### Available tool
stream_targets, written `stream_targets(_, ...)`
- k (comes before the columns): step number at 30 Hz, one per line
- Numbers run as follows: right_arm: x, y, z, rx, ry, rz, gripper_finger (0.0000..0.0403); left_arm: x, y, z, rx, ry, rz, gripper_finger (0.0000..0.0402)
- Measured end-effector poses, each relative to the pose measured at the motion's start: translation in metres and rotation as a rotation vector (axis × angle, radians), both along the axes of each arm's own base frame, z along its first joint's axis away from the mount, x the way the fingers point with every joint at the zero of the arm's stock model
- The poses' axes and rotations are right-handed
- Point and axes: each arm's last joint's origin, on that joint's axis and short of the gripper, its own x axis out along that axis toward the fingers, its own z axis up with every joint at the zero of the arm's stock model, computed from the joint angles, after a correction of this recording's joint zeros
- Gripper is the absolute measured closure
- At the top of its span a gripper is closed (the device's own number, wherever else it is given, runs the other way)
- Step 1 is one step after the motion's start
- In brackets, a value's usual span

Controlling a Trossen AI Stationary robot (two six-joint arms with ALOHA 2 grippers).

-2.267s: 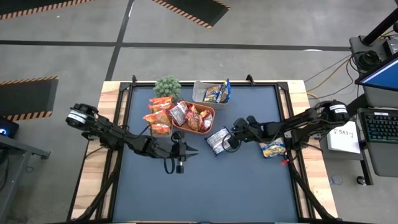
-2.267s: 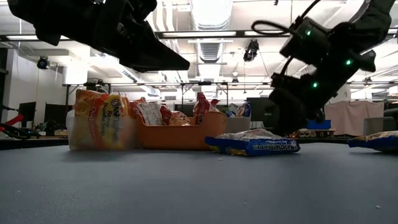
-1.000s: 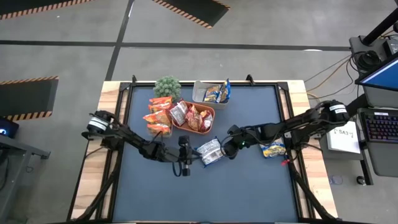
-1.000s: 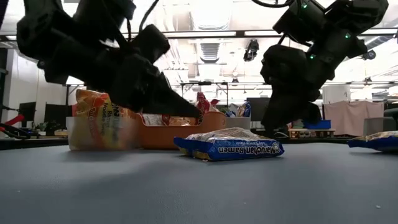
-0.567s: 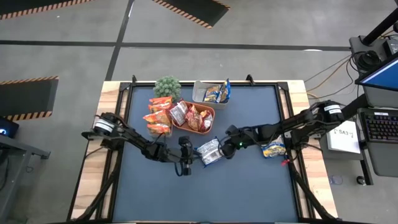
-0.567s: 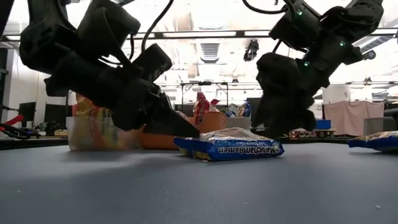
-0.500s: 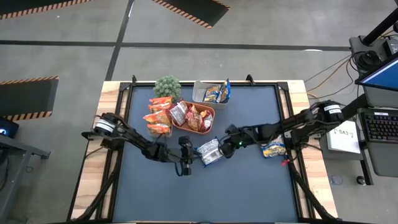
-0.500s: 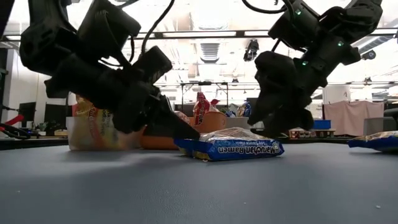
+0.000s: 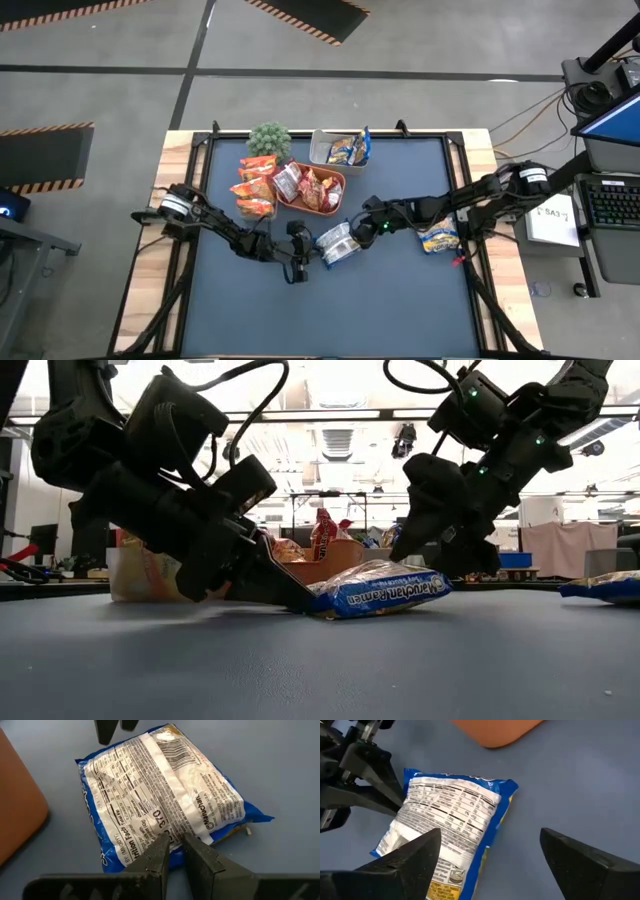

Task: Sort Maruchan noodles
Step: Put the blue noodle pack into the gray bin

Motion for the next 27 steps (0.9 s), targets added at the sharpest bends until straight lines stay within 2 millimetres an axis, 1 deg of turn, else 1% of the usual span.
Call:
stream_targets(6, 0.013, 0.001, -0.019, 0.039, -0.047, 0.020, 0.0071, 0.000, 0.000, 0.000, 0.000, 0.002, 0.000, 0.0362)
stream_targets(12, 0.030, 0.005, -0.031, 0.125, -0.209, 0.111, 0.0072, -0.001, 0.000, -0.001, 0.001, 0.008, -0.002, 0.0362)
stream_targets(14, 0.034, 0.005, -0.030, 0.149, -0.260, 0.135, 0.0075, -0.001, 0.000, -0.001, 0.001, 0.010, -0.003, 0.0362)
stream_targets(21, 0.034, 0.007, -0.024, 0.191, -0.284, 0.153, 0.0080, -0.001, 0.000, -0.001, 0.002, 0.014, -0.002, 0.0362)
stream_targets(24, 0.035, 0.007, -0.024, 0.189, -0.285, 0.151, 0.0100, -0.001, 0.000, -0.001, 0.002, 0.013, -0.002, 0.0362)
stream_targets(27, 0.035, 0.007, -0.024, 0.187, -0.283, 0.147, 0.0134, -0.001, 0.000, -0.001, 0.003, 0.013, -0.001, 0.0362)
